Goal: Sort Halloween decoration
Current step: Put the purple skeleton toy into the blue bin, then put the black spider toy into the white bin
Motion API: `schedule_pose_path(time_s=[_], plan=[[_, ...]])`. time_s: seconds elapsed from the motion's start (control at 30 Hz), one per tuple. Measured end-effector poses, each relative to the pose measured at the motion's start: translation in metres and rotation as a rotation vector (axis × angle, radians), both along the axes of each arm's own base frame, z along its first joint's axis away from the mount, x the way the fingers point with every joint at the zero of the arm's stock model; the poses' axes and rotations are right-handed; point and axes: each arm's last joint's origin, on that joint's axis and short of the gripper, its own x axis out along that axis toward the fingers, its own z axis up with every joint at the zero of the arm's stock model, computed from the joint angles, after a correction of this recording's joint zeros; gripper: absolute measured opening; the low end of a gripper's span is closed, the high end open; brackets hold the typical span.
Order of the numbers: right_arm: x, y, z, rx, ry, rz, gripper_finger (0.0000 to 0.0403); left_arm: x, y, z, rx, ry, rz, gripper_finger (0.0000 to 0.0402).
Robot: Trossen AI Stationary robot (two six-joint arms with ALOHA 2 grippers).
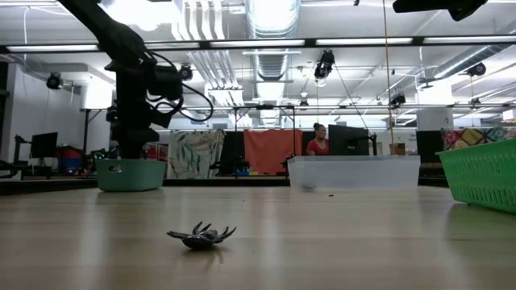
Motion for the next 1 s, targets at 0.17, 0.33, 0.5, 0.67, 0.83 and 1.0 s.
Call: schedule_pose_path(time_s=[0.17,0.33,0.5,0.67,0.83,1.0], plan=[[0.000,0.000,0.000,-0.001,-0.001,-0.001,0.0137,-0.001,-0.003,0.007,0.022,-0.026,0.000,0.0132],[0.000,-0.001,0.000,0.007,-0.006,-0.010,0.0137,-0.001,-0.010,0.020,0.033,-0.092,-0.019,0.0147],[0.007,-0.008,0.000,0.049,-0.015,-0.057,0.0137,0.012,-0.025,0.046,-0.047,-0.328,-0.094,0.0148],[0.014,-0.014,-0.003,0.084,0.020,-0.047,0.0137,0.033,-0.056,0.071,-0.092,-0.564,-0.243,0.0148],[0.018,-0.013,-0.009,0.088,0.058,-0.028,0.0137,0.054,-0.102,0.084,-0.104,-0.677,-0.427,0.0149],[0.018,-0.013,-0.009,0.088,0.059,-0.025,0.0137,0.071,-0.148,0.088,-0.143,-0.752,-0.588,0.0149]])
